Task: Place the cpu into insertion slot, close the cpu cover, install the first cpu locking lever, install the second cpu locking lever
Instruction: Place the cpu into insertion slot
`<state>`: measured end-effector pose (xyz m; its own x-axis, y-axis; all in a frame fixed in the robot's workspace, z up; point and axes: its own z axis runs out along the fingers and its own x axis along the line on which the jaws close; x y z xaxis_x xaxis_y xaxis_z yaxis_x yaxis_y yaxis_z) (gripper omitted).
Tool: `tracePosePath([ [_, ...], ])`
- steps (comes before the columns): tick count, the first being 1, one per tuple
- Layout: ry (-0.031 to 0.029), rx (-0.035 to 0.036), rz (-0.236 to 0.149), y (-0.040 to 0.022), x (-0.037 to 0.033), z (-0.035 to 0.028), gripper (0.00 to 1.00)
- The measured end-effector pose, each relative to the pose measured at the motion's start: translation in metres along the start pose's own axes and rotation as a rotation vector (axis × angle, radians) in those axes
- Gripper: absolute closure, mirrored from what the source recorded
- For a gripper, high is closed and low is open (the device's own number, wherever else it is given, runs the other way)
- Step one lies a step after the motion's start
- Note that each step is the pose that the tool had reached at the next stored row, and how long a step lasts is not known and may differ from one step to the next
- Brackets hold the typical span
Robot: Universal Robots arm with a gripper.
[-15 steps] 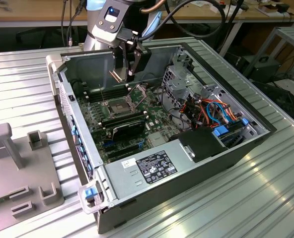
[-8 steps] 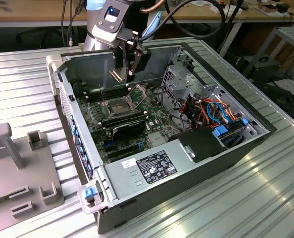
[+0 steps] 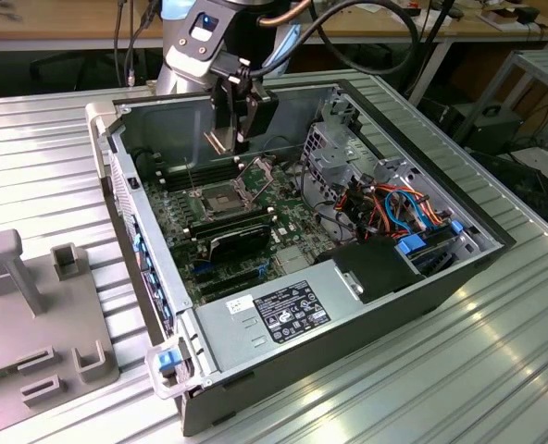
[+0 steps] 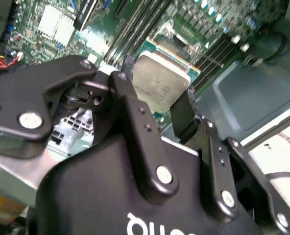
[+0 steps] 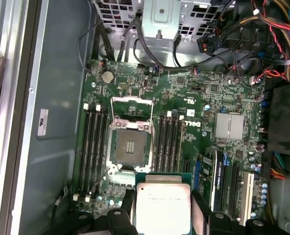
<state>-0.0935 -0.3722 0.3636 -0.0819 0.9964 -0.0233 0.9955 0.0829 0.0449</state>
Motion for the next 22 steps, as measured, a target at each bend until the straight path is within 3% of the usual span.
tracePosePath([
  [5, -0.0008, 0.0011, 0.020, 0.0041, 0.0045, 0.0048, 0.45],
  [14, -0.0031, 0.0063, 0.082, 0.0108, 0.0066, 0.0158, 0.45],
  [22, -0.0044, 0.0071, 0.110, 0.0122, 0.0087, 0.0193, 0.45],
])
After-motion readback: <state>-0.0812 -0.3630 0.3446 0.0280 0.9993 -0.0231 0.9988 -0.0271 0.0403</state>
